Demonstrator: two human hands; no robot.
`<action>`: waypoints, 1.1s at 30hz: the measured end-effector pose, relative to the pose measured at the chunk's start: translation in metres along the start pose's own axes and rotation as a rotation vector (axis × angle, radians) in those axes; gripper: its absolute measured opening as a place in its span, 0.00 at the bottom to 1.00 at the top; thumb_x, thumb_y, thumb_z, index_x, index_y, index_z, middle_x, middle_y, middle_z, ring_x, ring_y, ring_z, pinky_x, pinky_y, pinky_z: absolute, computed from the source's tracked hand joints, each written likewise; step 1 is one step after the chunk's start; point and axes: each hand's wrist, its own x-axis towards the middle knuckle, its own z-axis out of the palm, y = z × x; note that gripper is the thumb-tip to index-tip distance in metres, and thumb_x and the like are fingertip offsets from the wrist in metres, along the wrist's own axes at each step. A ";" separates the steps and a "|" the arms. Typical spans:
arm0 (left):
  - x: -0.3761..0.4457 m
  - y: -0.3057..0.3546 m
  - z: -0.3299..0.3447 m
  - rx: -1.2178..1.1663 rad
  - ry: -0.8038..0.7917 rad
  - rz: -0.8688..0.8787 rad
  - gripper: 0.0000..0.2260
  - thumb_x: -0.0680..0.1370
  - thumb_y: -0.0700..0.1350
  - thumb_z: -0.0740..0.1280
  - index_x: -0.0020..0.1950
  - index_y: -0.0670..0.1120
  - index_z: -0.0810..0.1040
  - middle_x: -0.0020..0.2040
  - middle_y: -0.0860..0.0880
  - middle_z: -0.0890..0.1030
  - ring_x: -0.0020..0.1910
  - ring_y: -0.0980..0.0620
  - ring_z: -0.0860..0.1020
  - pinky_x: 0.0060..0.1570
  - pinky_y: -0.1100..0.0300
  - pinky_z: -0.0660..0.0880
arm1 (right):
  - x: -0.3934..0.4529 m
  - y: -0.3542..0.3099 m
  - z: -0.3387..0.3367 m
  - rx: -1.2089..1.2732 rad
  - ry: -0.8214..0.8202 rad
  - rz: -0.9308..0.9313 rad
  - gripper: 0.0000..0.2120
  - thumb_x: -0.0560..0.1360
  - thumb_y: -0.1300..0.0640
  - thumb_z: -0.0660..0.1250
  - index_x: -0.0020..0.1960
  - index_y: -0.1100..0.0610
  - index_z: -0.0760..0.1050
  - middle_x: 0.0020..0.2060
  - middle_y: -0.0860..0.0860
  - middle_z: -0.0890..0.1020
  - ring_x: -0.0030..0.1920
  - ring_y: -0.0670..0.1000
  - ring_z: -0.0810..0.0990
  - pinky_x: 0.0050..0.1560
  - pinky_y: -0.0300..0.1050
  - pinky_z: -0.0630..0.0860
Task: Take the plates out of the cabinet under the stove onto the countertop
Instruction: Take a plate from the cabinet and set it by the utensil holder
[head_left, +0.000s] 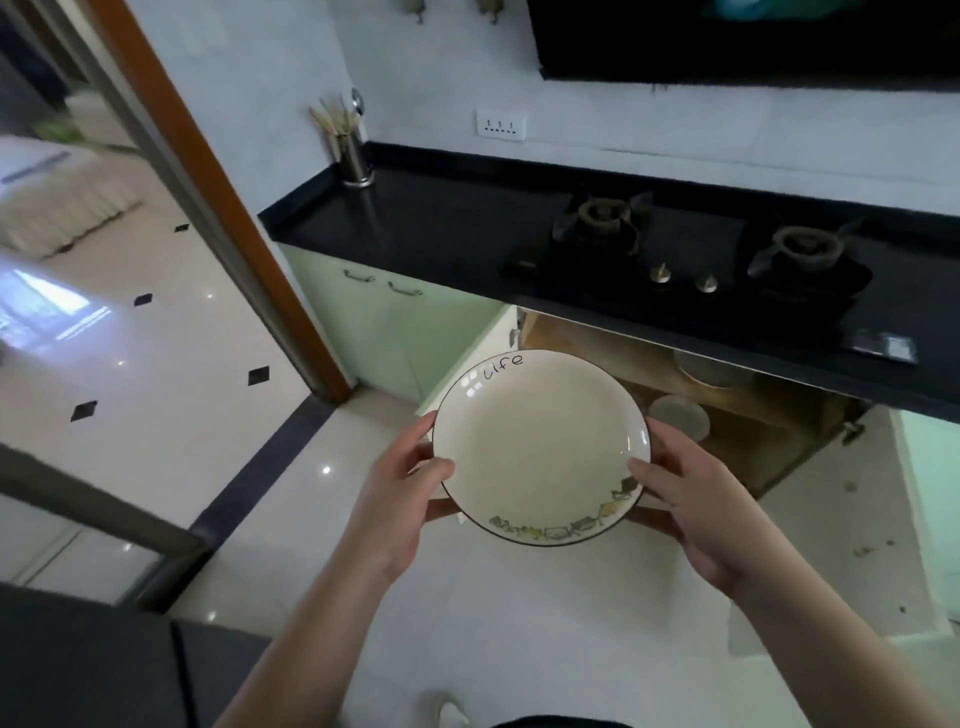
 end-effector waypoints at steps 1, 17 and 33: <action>-0.001 0.003 -0.014 -0.004 0.015 0.010 0.25 0.75 0.33 0.62 0.63 0.59 0.80 0.52 0.46 0.83 0.49 0.52 0.83 0.41 0.52 0.81 | 0.003 -0.003 0.016 0.005 -0.020 -0.007 0.17 0.79 0.61 0.64 0.61 0.41 0.75 0.46 0.45 0.85 0.48 0.50 0.83 0.39 0.45 0.83; 0.047 0.042 -0.183 0.071 0.171 0.119 0.25 0.75 0.34 0.64 0.63 0.61 0.78 0.50 0.54 0.82 0.48 0.58 0.81 0.39 0.56 0.82 | 0.067 -0.037 0.199 0.036 -0.140 -0.015 0.20 0.79 0.65 0.62 0.67 0.48 0.73 0.48 0.55 0.84 0.47 0.55 0.84 0.39 0.45 0.83; 0.193 0.091 -0.197 -0.078 0.205 -0.030 0.24 0.76 0.32 0.65 0.59 0.60 0.82 0.51 0.50 0.84 0.54 0.46 0.81 0.46 0.46 0.83 | 0.219 -0.086 0.223 0.037 -0.192 -0.027 0.20 0.80 0.64 0.62 0.66 0.44 0.74 0.50 0.54 0.85 0.50 0.56 0.84 0.49 0.54 0.83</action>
